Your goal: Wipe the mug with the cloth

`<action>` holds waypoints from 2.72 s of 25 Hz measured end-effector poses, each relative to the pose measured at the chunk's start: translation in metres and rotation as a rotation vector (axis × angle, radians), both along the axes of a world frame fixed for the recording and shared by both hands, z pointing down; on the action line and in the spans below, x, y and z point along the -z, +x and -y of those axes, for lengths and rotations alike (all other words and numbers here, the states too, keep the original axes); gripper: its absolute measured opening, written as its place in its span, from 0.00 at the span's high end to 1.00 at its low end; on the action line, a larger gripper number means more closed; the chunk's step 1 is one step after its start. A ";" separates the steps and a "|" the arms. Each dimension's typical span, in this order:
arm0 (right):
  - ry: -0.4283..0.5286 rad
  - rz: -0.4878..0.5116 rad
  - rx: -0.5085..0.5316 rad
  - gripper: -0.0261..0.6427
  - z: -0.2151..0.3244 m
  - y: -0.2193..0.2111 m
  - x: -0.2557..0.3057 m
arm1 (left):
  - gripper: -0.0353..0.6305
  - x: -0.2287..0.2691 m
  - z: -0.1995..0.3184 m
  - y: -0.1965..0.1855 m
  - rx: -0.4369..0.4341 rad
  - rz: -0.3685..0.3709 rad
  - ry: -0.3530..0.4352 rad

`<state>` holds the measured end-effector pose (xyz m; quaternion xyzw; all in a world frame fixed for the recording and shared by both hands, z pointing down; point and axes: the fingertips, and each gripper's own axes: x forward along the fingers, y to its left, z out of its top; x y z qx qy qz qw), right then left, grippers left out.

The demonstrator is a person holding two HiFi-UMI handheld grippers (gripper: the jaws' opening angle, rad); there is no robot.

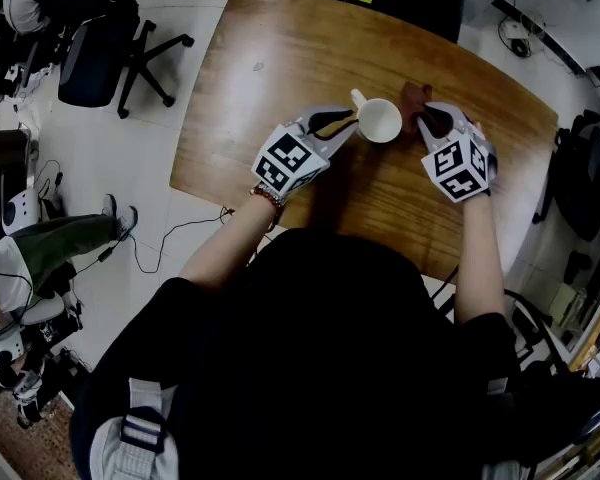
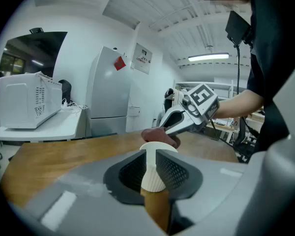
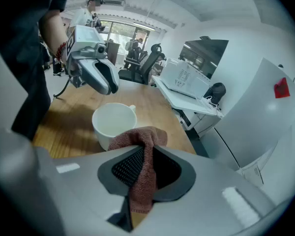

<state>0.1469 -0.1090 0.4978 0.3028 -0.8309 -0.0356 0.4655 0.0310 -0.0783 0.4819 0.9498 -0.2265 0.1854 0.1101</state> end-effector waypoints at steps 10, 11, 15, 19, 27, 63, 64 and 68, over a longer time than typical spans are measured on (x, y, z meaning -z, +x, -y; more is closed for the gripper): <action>0.002 0.005 0.138 0.87 0.020 -0.023 -0.020 | 0.87 -0.012 0.008 -0.003 -0.048 0.018 -0.018; -0.003 0.006 0.145 0.87 0.021 -0.024 -0.023 | 0.87 -0.014 0.008 -0.003 -0.048 0.017 -0.026; -0.030 0.001 0.167 0.87 0.024 -0.027 -0.037 | 0.87 -0.019 0.009 -0.002 -0.049 0.015 -0.043; -0.058 -0.024 0.184 0.87 0.026 -0.028 -0.053 | 0.87 -0.020 0.010 -0.001 -0.055 0.005 -0.048; -0.086 -0.025 0.204 0.87 0.029 -0.032 -0.056 | 0.86 -0.019 0.011 -0.001 -0.045 -0.019 -0.060; -0.149 0.158 0.265 0.88 0.028 -0.044 -0.020 | 0.88 -0.018 0.012 -0.004 -0.028 -0.066 -0.086; -0.148 0.158 0.262 0.87 0.024 -0.040 -0.016 | 0.88 -0.018 0.012 -0.004 -0.026 -0.067 -0.086; -0.147 0.154 0.246 0.87 0.007 -0.027 -0.006 | 0.88 -0.018 0.014 -0.004 -0.026 -0.063 -0.082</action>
